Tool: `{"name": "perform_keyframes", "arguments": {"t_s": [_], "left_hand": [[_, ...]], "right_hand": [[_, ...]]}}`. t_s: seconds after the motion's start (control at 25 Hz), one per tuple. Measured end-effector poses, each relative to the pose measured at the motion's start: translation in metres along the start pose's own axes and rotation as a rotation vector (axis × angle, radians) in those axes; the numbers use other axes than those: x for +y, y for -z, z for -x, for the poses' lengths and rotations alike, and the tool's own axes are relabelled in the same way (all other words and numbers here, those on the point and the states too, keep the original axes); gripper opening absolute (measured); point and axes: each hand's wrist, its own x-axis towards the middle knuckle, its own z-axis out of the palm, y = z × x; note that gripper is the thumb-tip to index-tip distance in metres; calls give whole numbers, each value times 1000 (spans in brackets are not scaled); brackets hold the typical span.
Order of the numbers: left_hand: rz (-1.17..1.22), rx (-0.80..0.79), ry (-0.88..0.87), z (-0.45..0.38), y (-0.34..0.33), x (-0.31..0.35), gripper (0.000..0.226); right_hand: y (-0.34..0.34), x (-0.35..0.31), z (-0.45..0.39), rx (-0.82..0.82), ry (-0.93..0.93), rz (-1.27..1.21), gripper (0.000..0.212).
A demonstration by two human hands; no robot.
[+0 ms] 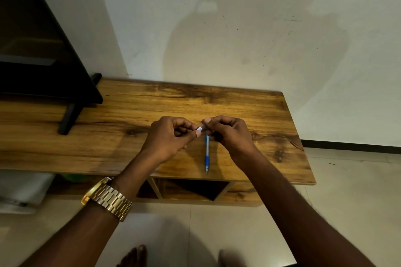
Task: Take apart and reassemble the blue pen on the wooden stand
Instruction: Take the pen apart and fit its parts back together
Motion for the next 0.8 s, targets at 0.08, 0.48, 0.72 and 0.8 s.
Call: {"name": "perform_keyframes", "arguments": {"t_s": [0.08, 0.48, 0.72, 0.8], "left_hand": [[33, 3, 27, 0, 0, -2, 16], [157, 145, 87, -5, 10, -2, 15], [151, 140, 84, -5, 7, 0, 14], [163, 146, 86, -4, 7, 2, 14]], "right_hand": [[5, -6, -1, 40, 11, -67, 12], [92, 8, -16, 415, 167, 864, 20], [102, 12, -17, 295, 95, 932, 24], [101, 3, -15, 416, 128, 813, 22]]}}
